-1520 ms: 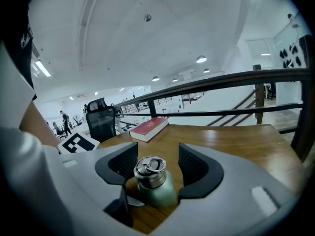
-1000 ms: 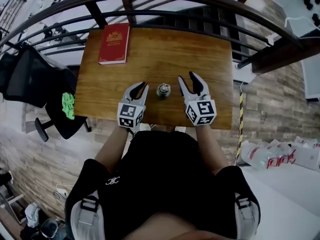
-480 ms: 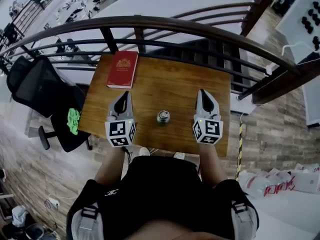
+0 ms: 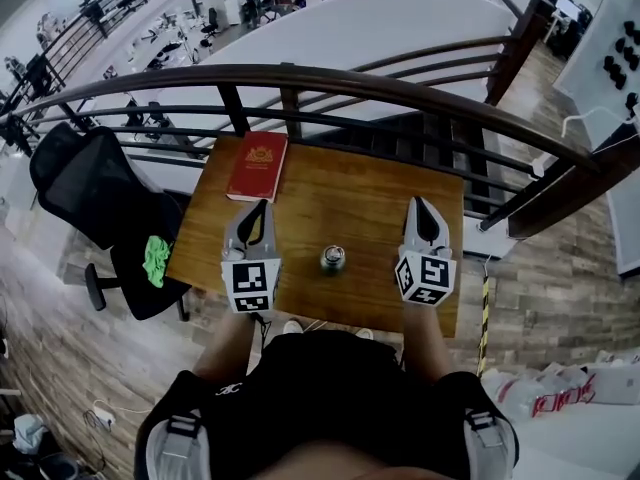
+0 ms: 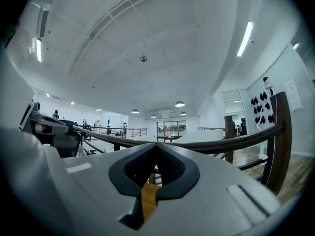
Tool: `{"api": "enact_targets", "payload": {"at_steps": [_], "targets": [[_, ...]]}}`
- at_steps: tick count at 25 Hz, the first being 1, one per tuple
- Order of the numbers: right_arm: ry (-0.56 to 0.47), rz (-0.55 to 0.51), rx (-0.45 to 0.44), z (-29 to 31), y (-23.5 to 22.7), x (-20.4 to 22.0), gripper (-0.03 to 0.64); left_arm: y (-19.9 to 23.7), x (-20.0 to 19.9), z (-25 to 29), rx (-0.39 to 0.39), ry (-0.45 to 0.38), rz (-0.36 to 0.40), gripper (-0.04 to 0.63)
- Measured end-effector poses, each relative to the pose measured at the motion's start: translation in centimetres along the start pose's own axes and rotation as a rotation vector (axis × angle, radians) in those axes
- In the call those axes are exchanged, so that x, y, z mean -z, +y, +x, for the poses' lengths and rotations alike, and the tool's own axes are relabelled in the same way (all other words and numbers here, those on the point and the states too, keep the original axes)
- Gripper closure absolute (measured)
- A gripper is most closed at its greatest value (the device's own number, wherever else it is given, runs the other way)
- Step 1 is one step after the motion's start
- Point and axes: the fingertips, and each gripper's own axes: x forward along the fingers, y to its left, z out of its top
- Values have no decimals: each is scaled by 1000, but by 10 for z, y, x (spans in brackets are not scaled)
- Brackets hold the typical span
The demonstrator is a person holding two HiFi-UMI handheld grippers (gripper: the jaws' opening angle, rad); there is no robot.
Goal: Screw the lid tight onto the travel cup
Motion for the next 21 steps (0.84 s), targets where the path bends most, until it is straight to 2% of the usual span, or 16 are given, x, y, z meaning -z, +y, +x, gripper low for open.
{"api": "enact_targets", "payload": {"at_steps": [5,21], "targets": [[-11,4,-15,-4,6,-5,614,-3,9,-5,11,25,-49,541],[6,-28,-55,-5,26,4,614,1,17,-9,14,51,-108,541]]}}
